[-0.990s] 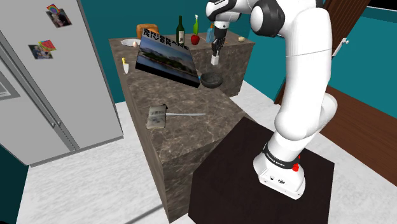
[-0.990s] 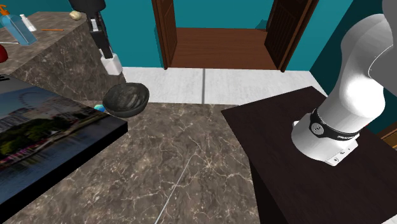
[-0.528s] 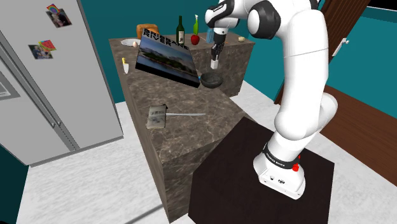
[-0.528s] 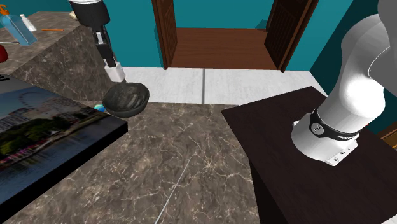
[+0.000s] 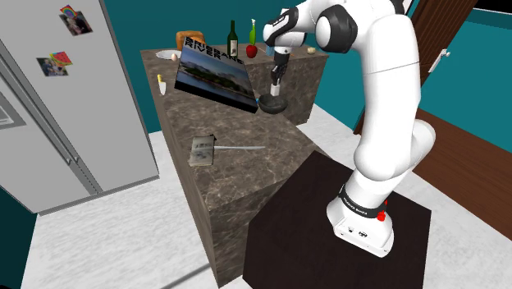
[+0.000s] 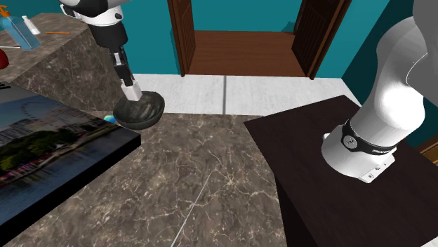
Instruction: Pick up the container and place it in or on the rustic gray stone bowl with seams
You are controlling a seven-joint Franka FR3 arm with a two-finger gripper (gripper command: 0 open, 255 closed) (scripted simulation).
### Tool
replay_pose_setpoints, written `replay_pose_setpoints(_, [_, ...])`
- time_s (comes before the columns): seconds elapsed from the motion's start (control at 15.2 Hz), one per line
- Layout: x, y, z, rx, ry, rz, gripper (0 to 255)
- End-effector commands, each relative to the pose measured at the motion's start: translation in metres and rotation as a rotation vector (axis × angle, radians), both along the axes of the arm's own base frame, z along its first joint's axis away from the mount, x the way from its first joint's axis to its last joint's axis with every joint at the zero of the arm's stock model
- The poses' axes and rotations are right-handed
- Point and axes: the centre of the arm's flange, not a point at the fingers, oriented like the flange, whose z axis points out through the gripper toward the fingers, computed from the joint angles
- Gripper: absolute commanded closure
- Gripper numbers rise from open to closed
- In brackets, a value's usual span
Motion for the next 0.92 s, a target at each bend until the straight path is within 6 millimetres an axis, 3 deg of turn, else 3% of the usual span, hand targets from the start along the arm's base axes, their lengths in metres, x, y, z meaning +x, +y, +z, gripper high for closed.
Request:
replay_pose_setpoints(0.0, [0.0,0.0,-0.01,0.0,-0.001,0.0,255])
replay_pose_setpoints(0.2, [0.0,0.0,-0.028,0.0,-0.001,0.0,255])
replay_pose_setpoints(0.73, [0.0,0.0,-0.028,0.0,-0.001,0.0,255])
replay_pose_setpoints(0.79, [0.0,0.0,-0.028,0.0,-0.001,0.0,0])
replay_pose_setpoints(0.86, [0.0,0.0,-0.028,0.0,-0.001,0.0,0])
